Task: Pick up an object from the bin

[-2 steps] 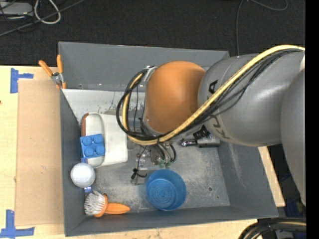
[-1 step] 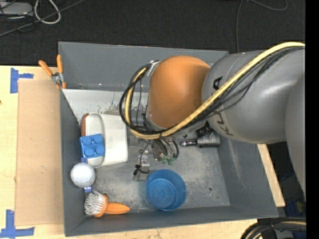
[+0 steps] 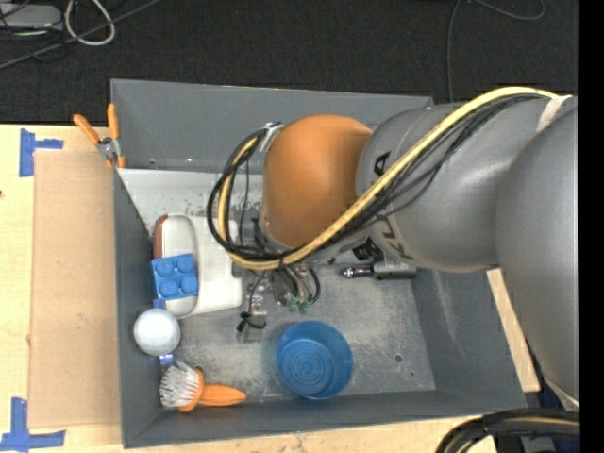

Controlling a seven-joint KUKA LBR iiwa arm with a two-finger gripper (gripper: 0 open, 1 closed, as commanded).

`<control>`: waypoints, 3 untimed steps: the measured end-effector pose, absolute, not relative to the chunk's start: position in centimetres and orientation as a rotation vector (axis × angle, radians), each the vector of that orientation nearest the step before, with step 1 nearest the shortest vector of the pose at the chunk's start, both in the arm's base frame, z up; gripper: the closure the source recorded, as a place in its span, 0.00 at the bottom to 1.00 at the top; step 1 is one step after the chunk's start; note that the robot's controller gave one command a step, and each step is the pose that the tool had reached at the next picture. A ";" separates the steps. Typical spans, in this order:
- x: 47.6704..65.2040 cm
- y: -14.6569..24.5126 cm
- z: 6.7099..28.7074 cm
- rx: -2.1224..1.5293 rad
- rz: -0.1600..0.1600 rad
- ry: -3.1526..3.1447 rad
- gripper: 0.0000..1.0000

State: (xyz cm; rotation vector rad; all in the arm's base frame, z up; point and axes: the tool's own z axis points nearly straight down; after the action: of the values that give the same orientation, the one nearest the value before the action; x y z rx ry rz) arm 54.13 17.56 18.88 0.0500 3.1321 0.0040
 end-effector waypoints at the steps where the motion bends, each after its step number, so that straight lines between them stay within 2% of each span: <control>1: 53.1 16.7 16.1 0.055 -0.004 3.154 0.00; 3: 53.1 15.0 14.6 0.031 0.001 3.141 0.00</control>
Offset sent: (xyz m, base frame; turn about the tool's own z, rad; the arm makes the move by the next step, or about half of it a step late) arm -0.0106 -0.0329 -0.0620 -0.0178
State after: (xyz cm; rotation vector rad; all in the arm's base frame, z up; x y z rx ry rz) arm 53.13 15.03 14.63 0.0308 3.1410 0.0011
